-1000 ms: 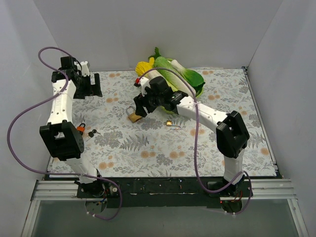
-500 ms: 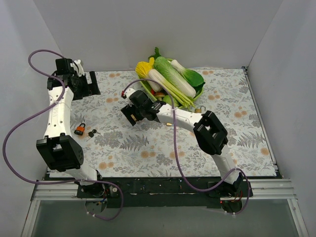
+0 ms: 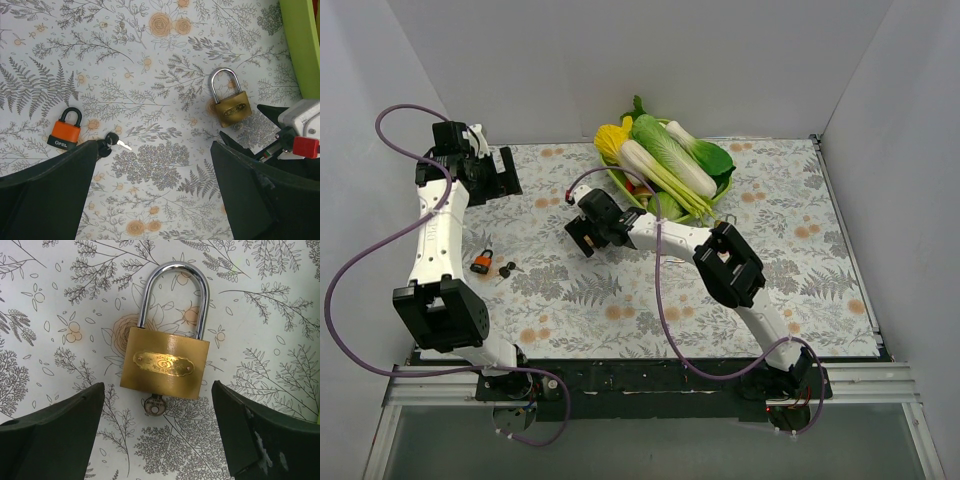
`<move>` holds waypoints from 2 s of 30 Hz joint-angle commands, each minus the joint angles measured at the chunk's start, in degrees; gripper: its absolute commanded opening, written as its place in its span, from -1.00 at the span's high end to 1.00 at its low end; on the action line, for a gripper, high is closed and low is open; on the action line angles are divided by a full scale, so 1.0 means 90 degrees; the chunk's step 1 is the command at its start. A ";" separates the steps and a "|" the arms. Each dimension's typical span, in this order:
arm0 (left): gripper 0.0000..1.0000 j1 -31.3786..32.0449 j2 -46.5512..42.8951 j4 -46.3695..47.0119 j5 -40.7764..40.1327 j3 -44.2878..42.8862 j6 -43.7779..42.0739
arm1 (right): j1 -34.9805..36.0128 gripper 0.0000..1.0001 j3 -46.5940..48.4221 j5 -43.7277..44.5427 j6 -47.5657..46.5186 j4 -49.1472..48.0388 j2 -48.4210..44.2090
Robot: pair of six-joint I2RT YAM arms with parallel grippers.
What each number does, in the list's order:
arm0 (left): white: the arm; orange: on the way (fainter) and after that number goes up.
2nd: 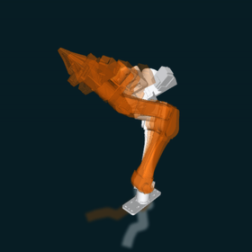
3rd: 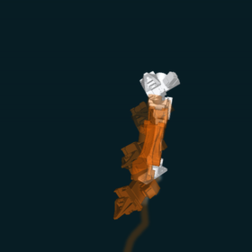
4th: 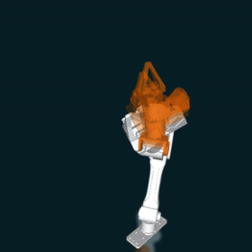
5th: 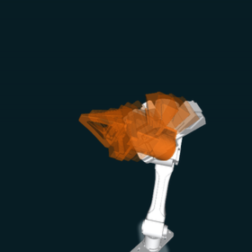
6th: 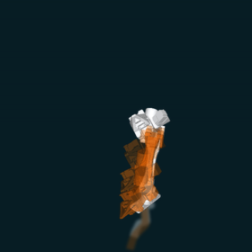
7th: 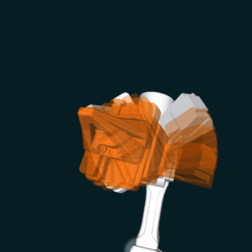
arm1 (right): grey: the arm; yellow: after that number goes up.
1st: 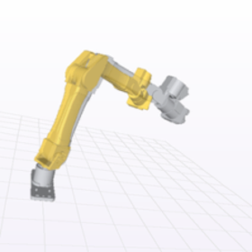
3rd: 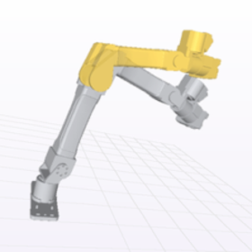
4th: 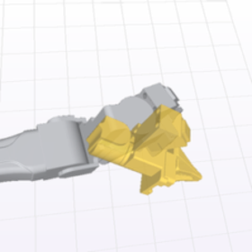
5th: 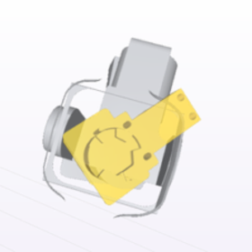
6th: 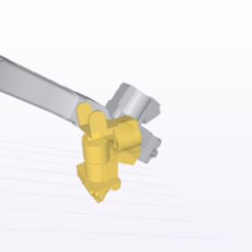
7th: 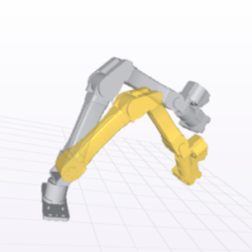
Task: Lock with the key
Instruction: Pick up the lock from the center of the board.
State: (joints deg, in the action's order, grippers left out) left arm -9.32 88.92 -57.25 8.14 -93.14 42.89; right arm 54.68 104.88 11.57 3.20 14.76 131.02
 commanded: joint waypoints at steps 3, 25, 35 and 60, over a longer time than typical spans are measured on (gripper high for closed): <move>-0.96 -0.0038 -0.0427 0.0082 -0.0084 0.0134 0.0039 | -0.0001 -0.90 0.0417 -0.0212 0.0142 -0.0312 0.0227; -0.96 -0.0038 -0.0379 0.0151 0.0940 0.0261 -0.0030 | -0.0284 0.97 -0.0550 -0.0358 0.0172 -0.0058 -0.0065; -0.96 -0.0038 -0.0203 0.0365 0.1994 0.0759 0.0029 | -0.0284 0.97 -0.1056 -0.0709 -0.0597 -0.0282 -0.1071; -0.90 -0.0107 -0.0609 0.1721 0.4886 0.3229 -0.1201 | -0.0439 0.97 -0.2738 -0.3345 -0.1655 -0.1300 -0.2878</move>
State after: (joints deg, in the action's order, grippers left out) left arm -10.02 90.35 -47.29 48.47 -67.42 36.64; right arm 51.99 78.81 -11.38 -12.43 7.46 109.19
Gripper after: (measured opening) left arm 0.955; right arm 0.695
